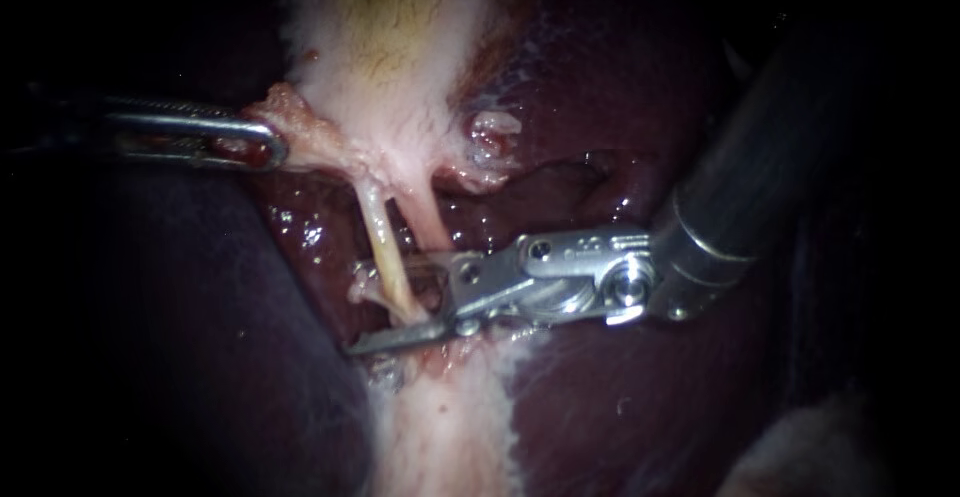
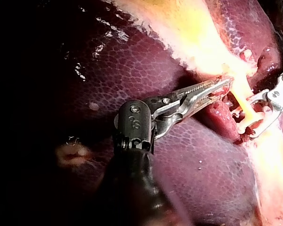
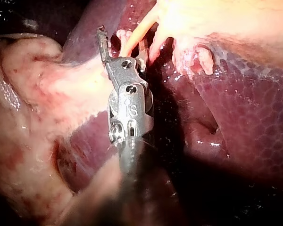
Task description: Going back first clip left tube
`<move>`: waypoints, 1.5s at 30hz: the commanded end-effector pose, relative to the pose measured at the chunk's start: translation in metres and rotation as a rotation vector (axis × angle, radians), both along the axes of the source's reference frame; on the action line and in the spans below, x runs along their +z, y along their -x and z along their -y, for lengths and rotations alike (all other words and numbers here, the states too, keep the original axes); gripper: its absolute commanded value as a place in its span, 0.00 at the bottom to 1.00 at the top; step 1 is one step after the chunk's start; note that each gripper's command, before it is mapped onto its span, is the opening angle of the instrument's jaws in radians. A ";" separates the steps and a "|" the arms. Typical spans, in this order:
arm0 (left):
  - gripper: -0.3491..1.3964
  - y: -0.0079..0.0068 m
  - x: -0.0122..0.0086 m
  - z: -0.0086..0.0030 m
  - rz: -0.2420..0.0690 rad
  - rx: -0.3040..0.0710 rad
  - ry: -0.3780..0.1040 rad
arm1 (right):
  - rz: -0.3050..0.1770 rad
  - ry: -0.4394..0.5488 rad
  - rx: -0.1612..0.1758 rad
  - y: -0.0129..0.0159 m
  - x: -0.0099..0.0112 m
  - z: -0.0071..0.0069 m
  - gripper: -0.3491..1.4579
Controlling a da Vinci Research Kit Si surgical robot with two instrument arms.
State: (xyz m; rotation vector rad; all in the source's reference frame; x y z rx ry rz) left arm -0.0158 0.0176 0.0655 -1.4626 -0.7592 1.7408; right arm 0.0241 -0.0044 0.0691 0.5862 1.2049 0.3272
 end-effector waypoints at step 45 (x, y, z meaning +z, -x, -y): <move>0.00 -0.0002 0.0001 0.0000 0.000 0.001 0.000 | 0.002 0.227 -0.060 0.0176 -0.0046 -0.0033 0.47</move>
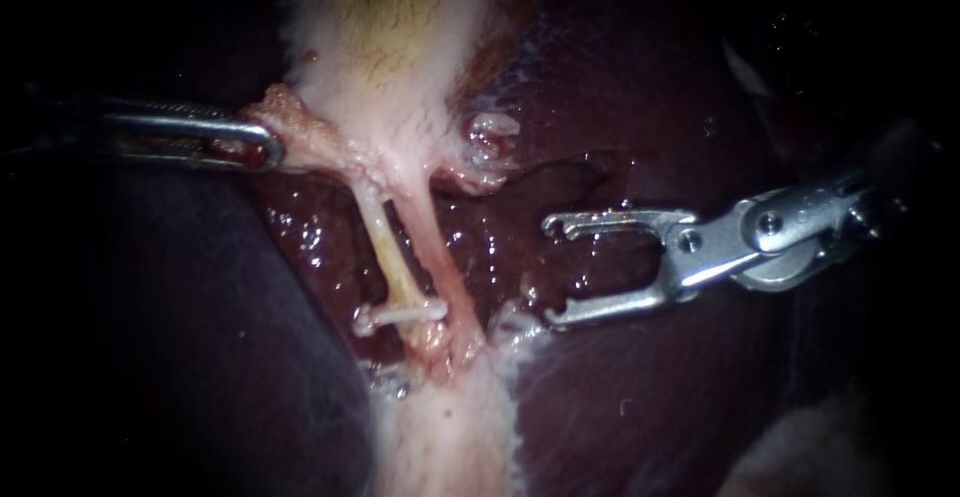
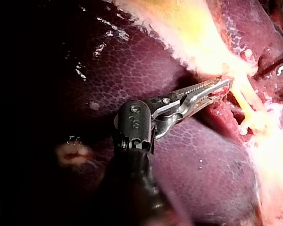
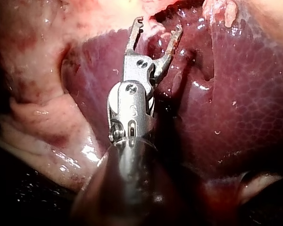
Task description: Going back first clip left tube
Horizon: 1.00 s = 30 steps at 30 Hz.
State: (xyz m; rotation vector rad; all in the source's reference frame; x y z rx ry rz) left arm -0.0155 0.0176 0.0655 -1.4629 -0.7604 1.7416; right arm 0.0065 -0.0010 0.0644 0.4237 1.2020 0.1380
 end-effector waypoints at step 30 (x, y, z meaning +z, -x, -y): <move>0.00 0.0046 0.0088 0.0004 -0.055 0.010 0.030 | -0.006 0.010 -0.009 0.0015 -0.0008 -0.0007 0.47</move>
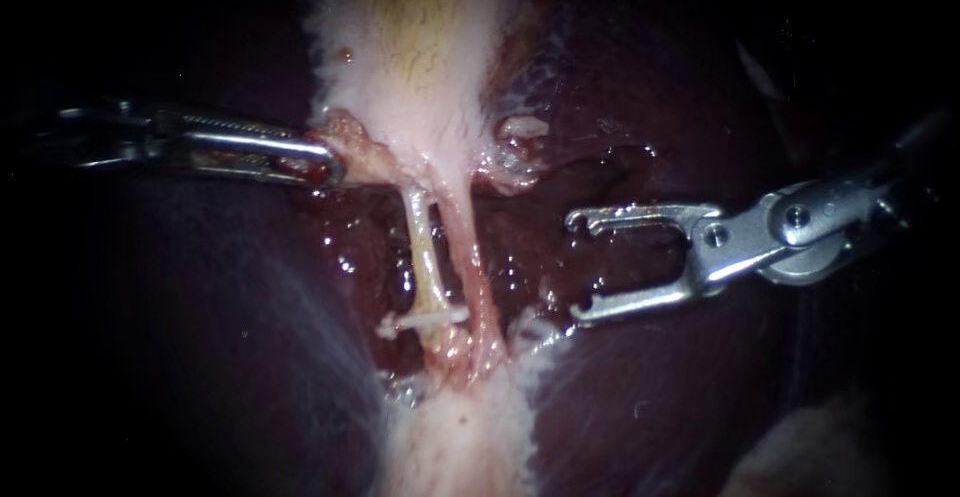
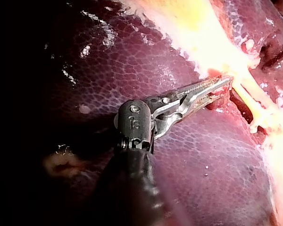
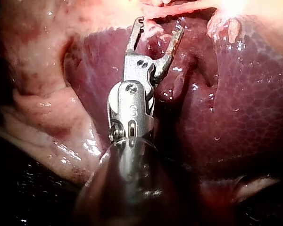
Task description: Going back first clip left tube
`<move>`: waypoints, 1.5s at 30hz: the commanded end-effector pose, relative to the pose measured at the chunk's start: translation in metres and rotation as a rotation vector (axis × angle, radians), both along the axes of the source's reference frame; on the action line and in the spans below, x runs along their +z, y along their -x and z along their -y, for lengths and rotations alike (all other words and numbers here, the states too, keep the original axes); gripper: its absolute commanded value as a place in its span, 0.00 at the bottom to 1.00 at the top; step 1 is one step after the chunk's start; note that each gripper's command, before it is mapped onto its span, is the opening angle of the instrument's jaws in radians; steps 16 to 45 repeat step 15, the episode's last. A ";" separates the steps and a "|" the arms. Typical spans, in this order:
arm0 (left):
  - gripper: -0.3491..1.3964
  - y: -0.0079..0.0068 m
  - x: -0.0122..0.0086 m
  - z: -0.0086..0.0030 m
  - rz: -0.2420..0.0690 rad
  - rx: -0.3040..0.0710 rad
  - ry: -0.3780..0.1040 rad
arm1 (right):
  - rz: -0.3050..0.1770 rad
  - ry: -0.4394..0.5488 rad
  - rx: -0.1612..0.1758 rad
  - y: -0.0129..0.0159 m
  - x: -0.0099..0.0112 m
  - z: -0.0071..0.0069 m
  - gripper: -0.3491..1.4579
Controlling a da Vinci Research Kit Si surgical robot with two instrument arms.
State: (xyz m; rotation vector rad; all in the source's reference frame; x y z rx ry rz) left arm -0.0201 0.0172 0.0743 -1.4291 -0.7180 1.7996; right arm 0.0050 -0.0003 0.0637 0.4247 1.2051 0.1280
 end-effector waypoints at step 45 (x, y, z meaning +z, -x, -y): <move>0.00 0.0005 0.0009 0.0004 -0.004 0.005 0.003 | -0.001 0.004 -0.001 0.0002 -0.0001 -0.0001 0.47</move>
